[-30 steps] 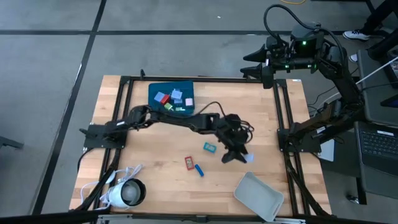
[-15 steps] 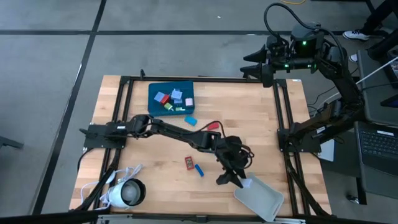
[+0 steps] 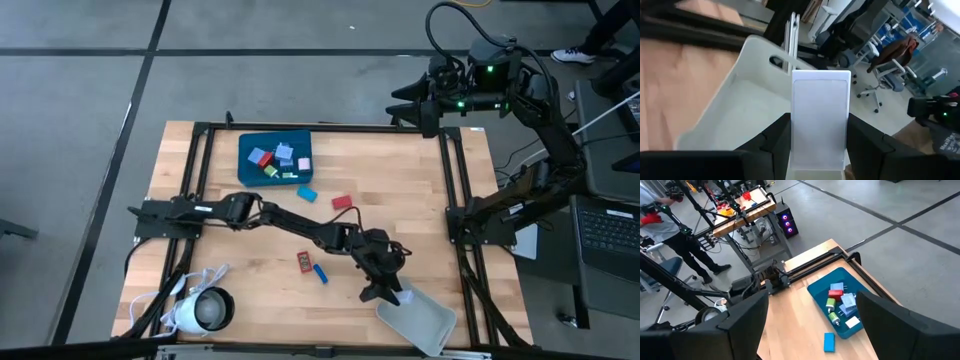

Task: Pick & Place Office items
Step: Put the white digital clock into the white bin, then put the dark blue digital clock into the white bin

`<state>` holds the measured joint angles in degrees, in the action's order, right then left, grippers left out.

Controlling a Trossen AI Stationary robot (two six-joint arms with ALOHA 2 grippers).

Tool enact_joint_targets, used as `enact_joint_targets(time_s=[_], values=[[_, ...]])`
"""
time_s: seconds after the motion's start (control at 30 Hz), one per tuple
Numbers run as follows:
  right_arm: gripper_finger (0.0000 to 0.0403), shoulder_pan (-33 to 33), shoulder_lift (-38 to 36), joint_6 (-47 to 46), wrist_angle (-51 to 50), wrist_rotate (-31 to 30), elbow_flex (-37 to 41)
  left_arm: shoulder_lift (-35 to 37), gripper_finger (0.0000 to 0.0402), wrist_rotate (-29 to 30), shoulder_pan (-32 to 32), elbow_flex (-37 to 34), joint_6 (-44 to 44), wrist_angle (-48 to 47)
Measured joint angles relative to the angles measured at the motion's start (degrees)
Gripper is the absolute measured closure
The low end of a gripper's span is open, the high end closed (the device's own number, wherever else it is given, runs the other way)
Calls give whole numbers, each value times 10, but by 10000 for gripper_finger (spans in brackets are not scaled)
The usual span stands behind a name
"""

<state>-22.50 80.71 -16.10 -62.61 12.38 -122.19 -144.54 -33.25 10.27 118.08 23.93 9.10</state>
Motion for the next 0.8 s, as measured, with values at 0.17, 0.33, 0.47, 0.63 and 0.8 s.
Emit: enact_joint_targets(time_s=[0.17, 0.33, 0.47, 0.63, 0.8], values=[[99, 0, 0, -7, 0, 0, 0, -9, 253, -5, -1, 0, -5, -1], [99, 0, 0, -6, 0, 0, 0, -9, 253, -8, 1, 0, -16, -1], [99, 0, 0, -6, 0, 1, 0, -9, 223, -8, 3, 0, -20, 0], [99, 0, 0, 0, -1, 5, 0, -9, 129, 11, 7, 0, -22, 0], [99, 0, 0, 3, -1, 5, 0, -8, 119, 0, 2, 0, -21, 1]])
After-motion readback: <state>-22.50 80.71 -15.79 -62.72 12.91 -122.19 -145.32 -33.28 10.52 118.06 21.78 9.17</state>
